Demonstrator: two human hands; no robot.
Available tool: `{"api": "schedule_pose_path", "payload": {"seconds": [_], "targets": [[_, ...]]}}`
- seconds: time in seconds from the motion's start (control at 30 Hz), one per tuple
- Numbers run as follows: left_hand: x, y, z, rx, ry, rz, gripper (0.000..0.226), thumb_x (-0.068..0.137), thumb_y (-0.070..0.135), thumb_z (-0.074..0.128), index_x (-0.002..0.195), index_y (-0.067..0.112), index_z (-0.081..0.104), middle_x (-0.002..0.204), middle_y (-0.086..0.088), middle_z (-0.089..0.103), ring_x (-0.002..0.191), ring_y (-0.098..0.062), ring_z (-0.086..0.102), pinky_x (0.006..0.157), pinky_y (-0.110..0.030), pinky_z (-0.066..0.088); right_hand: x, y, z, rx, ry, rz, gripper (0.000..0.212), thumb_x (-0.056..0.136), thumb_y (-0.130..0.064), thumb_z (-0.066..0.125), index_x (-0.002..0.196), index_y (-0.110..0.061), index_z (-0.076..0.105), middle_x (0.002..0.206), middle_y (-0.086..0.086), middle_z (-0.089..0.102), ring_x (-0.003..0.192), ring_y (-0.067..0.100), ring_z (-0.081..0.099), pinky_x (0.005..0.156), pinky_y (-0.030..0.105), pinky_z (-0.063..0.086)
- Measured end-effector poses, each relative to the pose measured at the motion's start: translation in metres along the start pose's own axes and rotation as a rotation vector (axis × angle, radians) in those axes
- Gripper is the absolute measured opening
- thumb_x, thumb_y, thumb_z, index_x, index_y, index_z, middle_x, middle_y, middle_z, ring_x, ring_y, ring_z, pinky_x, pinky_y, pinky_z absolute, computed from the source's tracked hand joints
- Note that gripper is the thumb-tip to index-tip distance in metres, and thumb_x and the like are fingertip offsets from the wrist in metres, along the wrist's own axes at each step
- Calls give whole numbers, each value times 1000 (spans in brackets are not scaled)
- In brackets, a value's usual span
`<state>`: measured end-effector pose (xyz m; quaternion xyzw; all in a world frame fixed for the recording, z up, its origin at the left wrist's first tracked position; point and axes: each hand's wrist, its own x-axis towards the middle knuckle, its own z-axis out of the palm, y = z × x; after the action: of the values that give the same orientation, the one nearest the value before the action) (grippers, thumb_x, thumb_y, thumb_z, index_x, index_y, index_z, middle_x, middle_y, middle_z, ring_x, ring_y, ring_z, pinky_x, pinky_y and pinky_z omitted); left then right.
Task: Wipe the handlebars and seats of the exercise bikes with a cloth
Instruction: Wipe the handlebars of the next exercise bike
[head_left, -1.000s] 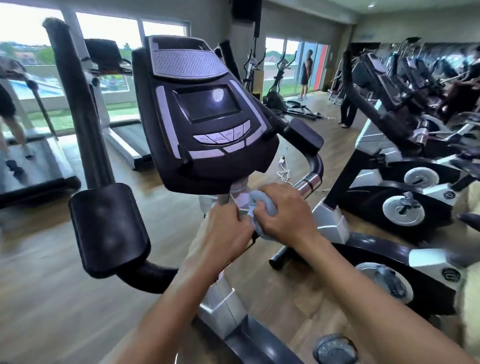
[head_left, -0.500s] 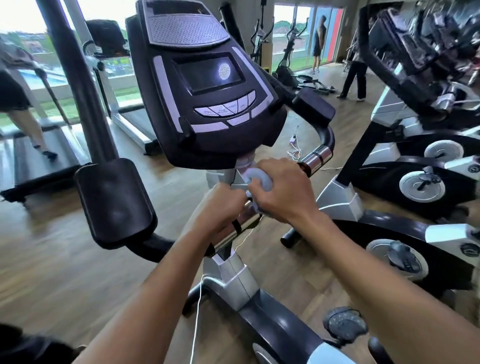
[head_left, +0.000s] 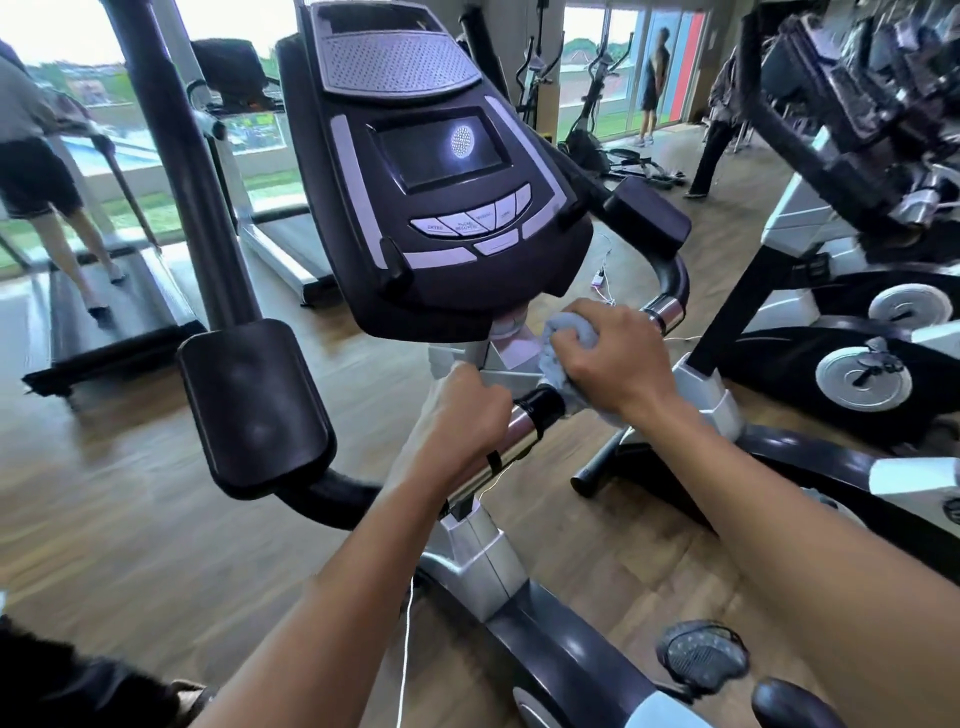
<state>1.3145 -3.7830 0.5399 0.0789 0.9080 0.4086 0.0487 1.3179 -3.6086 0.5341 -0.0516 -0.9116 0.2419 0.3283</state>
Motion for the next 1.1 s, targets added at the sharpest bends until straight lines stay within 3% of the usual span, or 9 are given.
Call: {"api": "schedule_pose_path", "payload": {"seconds": [0.1,0.2,0.33,0.4,0.57,0.77,0.9,1.0,1.1], "targets": [[-10,6,-2,33,164,97,10,97,13,46,91,9,53,106,-15,61,97,-35,55,68,-37,32,5,0,2,82,115,101,35,77,-45,46,80,-18,68,67,-1,60,71,26,57,64,37,44],[-35,10,-10,156,483,407,7,98,19,50,97,16,57,105,-2,53,99,-24,51,67,-37,36,-13,-10,-13,399,249,76,21,81,-31,50,82,-25,70,70,-8,66,68,14,60,69,35,50],[-51,10,-49,288,632,735,19,93,23,52,89,11,65,95,-5,59,93,-28,54,82,-39,42,-57,-40,-4,212,86,-299,31,81,-29,50,93,-11,72,82,3,68,77,27,62,75,35,48],[-47,-3,-78,492,619,710,29,94,31,49,87,13,70,95,-2,61,97,-26,56,96,-40,35,-65,-47,4,104,71,-375,30,81,-31,50,90,-11,71,80,6,67,77,31,61,75,39,47],[-38,-27,-107,854,348,373,42,100,42,41,96,17,75,107,3,68,109,-20,60,116,-52,17,-32,-84,11,-235,-145,-125,41,76,-51,38,74,-17,62,72,3,57,74,30,50,63,37,35],[-34,-28,-102,727,446,336,41,102,33,37,92,16,73,101,2,67,103,-20,61,119,-51,14,-69,-107,8,-6,-233,-384,40,73,-53,37,79,-24,64,76,-1,66,78,26,60,62,38,43],[-40,-28,-103,677,445,363,40,102,30,39,93,13,74,104,0,69,106,-20,61,122,-47,9,-16,-93,15,-227,-375,-86,55,71,-60,30,81,-19,66,92,12,68,83,35,54,69,38,36],[-44,-25,-103,643,459,352,40,103,29,39,93,12,73,103,-2,68,111,-21,59,125,-48,9,-34,-108,20,-289,-269,-167,45,76,-53,33,76,-19,62,92,9,69,90,36,58,69,37,34],[-45,-26,-101,613,459,334,41,104,29,37,92,11,72,104,-2,67,113,-21,58,125,-47,6,-84,-125,9,-45,-123,-366,39,75,-47,40,80,-21,68,77,2,68,80,30,61,62,33,39]]}}
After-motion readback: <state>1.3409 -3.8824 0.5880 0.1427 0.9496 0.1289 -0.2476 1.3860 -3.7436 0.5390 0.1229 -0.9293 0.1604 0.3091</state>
